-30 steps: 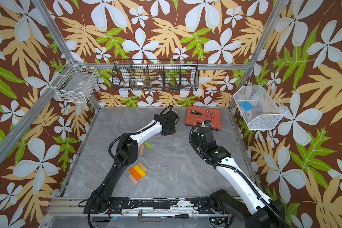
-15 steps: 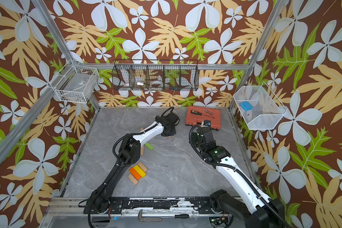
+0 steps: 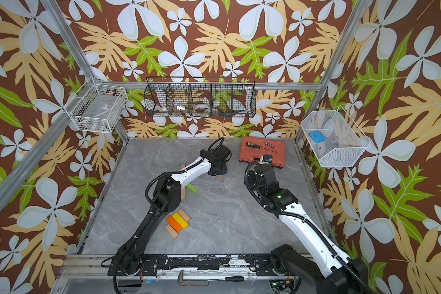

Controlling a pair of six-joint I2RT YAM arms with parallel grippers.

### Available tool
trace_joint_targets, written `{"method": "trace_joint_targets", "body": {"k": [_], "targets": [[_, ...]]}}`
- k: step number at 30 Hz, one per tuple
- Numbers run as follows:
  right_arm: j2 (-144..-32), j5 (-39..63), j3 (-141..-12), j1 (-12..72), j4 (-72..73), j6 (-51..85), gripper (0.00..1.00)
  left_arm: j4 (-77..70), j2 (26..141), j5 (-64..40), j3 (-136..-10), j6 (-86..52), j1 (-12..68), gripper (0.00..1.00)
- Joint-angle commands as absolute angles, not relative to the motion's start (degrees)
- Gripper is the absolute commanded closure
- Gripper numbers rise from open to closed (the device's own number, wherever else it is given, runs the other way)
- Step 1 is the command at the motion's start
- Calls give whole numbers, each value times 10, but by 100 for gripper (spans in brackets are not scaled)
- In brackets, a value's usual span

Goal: Assemble the letter k with building blocks
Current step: Place the building block at the center of the board, then pick up the building block from the center of the board.

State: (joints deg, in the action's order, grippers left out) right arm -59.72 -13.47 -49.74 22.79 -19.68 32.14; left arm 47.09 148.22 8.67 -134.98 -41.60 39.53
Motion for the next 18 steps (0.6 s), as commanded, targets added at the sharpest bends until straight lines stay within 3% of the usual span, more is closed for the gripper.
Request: {"method": "trace_joint_targets", "body": {"k": [1,10,18], "targets": [[-592,-137,-500,228,-188,322,27,485,1463,80,-1349,-412,394,51],[-589,-131,-498,228,-184,319,27,443,1309,84,-1285,-397,394,45],[-610,-32,-503,229,-156,268,27,310,1011,101,-957,-394,359,46]]}}
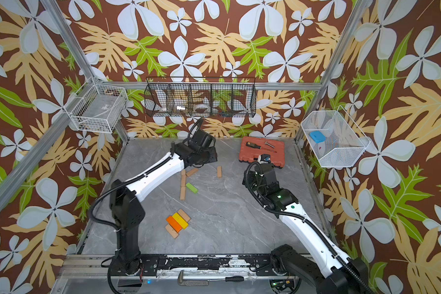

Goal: Assemble the letter k with building blocks
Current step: Pick up the building block from the center of the board.

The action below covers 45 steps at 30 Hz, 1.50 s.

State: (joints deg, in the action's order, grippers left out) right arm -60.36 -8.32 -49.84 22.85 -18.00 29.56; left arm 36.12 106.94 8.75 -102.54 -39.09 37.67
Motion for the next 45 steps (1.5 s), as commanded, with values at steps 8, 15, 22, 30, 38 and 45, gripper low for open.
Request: {"method": "trace_joint_targets", "body": {"k": [8,15,22,30,38,45], "targets": [[-684,34,-551,280,-179,219,29,278,724,92,-672,-391,233,48],[-827,20,-638,442,-225,189,31,341,532,137,-567,-363,205,49],[-969,9,-707,560,-237,181,32,415,454,151,-525,-373,205,47],[-1075,30,-760,603,-229,184,34,469,439,191,-507,-379,203,29],[-1136,34,-790,607,-232,177,38,457,446,189,-505,-374,200,16],[-1161,27,-798,609,-231,176,41,455,446,189,-504,-372,200,12]]}}
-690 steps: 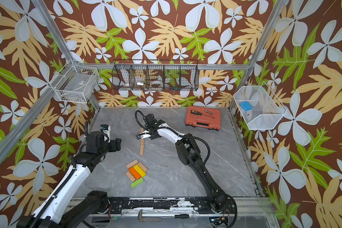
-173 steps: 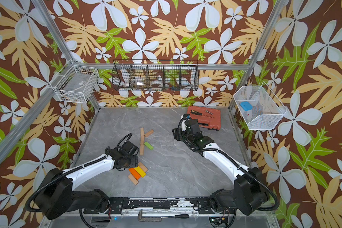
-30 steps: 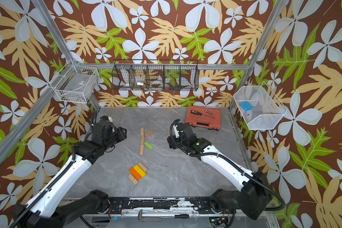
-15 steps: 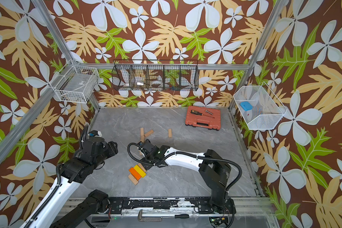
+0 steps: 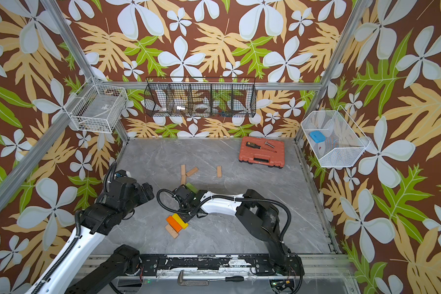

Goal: Assemble the letter k with building blocks
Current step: Pick up the building block from the center of the board.

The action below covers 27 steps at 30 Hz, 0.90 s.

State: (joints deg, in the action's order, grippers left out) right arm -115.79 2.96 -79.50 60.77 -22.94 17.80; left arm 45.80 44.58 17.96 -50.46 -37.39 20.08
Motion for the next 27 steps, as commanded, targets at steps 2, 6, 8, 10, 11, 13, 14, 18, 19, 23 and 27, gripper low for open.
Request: {"method": "trace_joint_targets", "body": {"k": [2,6,8,10,11,13,14,18,19,23,27], "targets": [[-1165,27,-798,609,-231,176,41,453,446,186,-503,-372,200,12],[-1170,27,-795,609,-227,178,42,452,447,185,-501,-373,200,14],[-1171,22,-794,609,-228,179,43,451,446,184,-500,-374,200,14],[-1172,12,-792,609,-229,181,44,451,446,184,-499,-374,200,15],[-1171,6,-791,609,-230,183,45,450,447,183,-499,-374,200,15],[-1171,1,-788,608,-229,186,48,450,448,183,-499,-374,200,15],[-1171,2,-786,609,-227,187,49,450,448,182,-498,-374,200,16],[-1172,10,-783,609,-223,190,55,448,448,180,-495,-373,200,16],[-1172,11,-783,608,-223,190,56,447,449,179,-493,-372,200,16],[-1170,13,-783,609,-222,191,63,442,453,171,-486,-373,200,16],[-1159,15,-779,609,-219,193,70,436,454,163,-483,-367,200,15]]}}
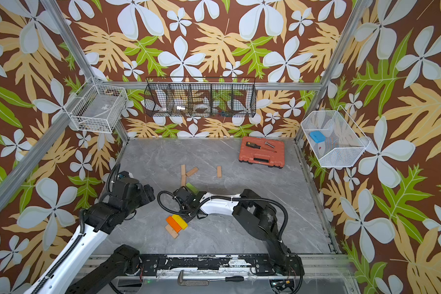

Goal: Assemble the letter k with building blocks
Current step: Pick up the building block from the center of the board, then place the building block at the center of the board.

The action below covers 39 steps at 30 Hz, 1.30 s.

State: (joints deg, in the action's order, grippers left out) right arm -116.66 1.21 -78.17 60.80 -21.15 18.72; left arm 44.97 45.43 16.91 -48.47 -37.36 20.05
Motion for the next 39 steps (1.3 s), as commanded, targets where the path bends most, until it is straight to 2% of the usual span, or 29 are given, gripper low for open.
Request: {"method": "trace_joint_targets", "body": {"k": [1,10,14,20,30,39], "targets": [[-1153,15,-776,609,-217,195,72,432,454,158,-482,-360,200,14],[-1044,-27,-714,602,-180,235,76,397,452,105,-468,-335,200,10],[-998,-73,-692,576,-180,262,75,359,458,23,-451,-304,200,6],[-953,-111,-659,513,-177,317,76,340,477,0,-441,-290,200,1],[-988,-128,-658,409,-186,356,77,326,486,1,-435,-286,200,0],[-1083,-149,-705,394,-184,330,76,326,486,2,-435,-287,200,0]]}}
